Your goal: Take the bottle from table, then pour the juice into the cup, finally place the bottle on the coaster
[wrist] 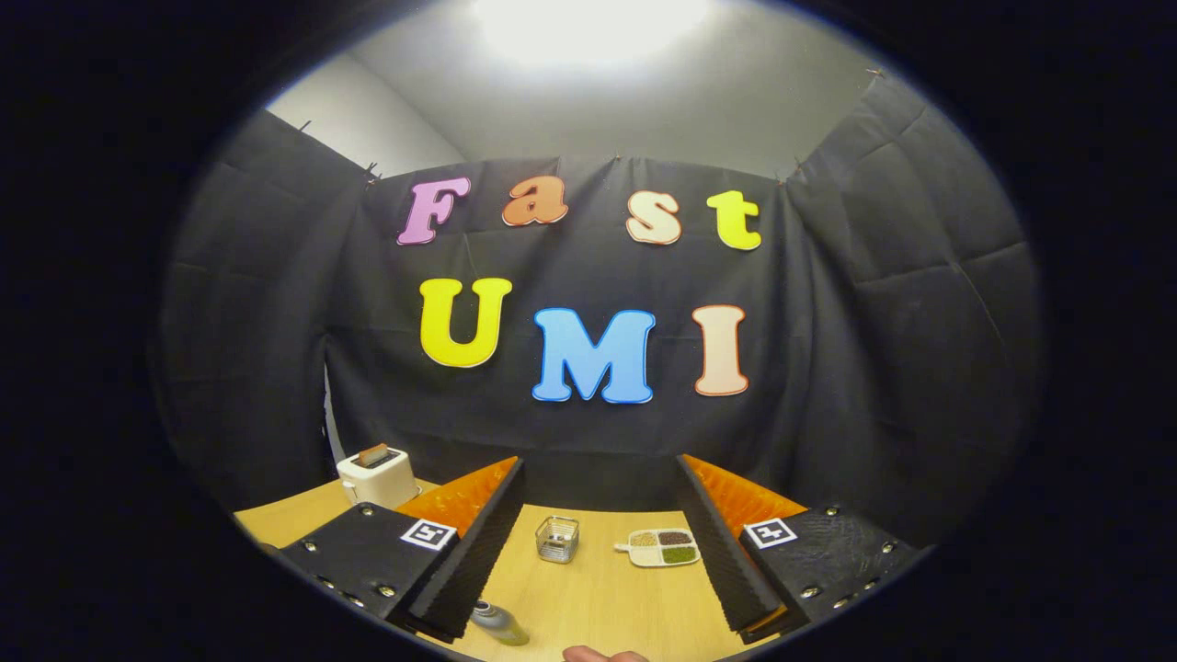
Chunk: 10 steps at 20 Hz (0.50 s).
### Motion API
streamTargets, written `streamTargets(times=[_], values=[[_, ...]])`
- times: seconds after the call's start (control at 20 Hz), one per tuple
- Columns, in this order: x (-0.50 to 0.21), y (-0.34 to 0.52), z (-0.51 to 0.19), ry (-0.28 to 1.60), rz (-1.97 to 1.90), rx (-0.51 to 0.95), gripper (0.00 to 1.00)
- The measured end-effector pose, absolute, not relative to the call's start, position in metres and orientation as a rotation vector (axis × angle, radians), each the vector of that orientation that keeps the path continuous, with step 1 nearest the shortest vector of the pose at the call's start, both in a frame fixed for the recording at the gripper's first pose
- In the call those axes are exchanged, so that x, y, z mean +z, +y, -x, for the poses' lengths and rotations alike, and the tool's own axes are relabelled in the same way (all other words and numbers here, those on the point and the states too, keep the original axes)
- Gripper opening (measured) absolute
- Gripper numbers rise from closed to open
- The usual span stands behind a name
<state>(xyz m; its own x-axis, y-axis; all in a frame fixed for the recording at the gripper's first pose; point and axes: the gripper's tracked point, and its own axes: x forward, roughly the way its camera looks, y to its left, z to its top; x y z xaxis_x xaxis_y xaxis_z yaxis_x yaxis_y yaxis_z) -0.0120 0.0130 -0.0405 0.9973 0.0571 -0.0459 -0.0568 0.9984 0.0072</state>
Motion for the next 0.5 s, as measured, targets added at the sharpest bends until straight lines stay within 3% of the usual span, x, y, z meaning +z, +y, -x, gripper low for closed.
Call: streamTargets(times=[0.5], values=[[-0.086,0.04,0.026,0.014,-0.019,0.118,0.98]])
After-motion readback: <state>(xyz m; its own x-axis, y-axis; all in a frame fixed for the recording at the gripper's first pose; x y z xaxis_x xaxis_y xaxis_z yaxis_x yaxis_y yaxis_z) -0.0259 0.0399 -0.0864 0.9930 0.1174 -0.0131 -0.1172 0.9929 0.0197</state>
